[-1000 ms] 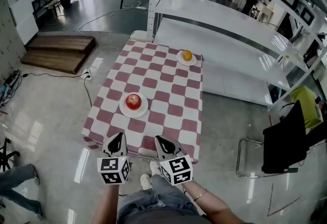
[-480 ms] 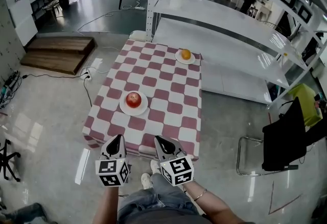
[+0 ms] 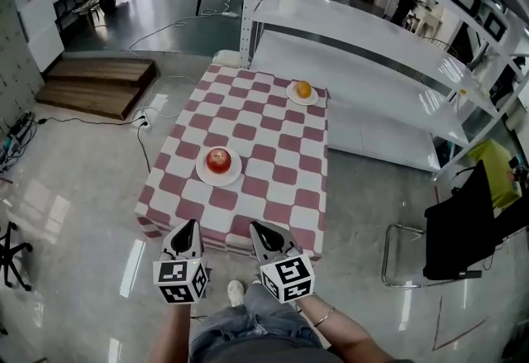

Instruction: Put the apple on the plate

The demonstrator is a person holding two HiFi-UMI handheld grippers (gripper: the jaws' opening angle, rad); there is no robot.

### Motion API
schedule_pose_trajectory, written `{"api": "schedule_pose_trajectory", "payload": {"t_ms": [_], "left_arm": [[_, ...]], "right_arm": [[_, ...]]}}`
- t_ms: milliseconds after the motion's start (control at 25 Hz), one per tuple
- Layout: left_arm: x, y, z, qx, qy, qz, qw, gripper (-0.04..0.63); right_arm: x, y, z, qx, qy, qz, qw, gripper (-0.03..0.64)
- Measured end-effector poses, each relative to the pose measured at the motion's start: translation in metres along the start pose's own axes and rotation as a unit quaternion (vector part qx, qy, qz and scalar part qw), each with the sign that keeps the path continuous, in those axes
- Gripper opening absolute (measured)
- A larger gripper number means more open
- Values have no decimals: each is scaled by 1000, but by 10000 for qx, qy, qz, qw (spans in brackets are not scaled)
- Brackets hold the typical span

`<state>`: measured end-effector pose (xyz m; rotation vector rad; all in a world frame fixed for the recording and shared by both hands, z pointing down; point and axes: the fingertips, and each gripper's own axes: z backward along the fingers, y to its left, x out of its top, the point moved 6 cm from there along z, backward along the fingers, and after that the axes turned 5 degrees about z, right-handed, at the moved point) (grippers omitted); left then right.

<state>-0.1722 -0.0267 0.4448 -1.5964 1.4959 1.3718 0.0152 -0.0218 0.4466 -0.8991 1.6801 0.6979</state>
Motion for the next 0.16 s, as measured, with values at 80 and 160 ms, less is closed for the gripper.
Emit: {"api": "schedule_pose_trajectory", "payload": {"t_ms": [80,160], "left_arm": [[0,0,1,18,-2,-10,10000,20],[0,0,1,35,-8,-25,10000,20]], "right_arm": [[1,0,1,17,-14,9,10000,8],[1,-1,1,27,-30,14,10000,8]]}}
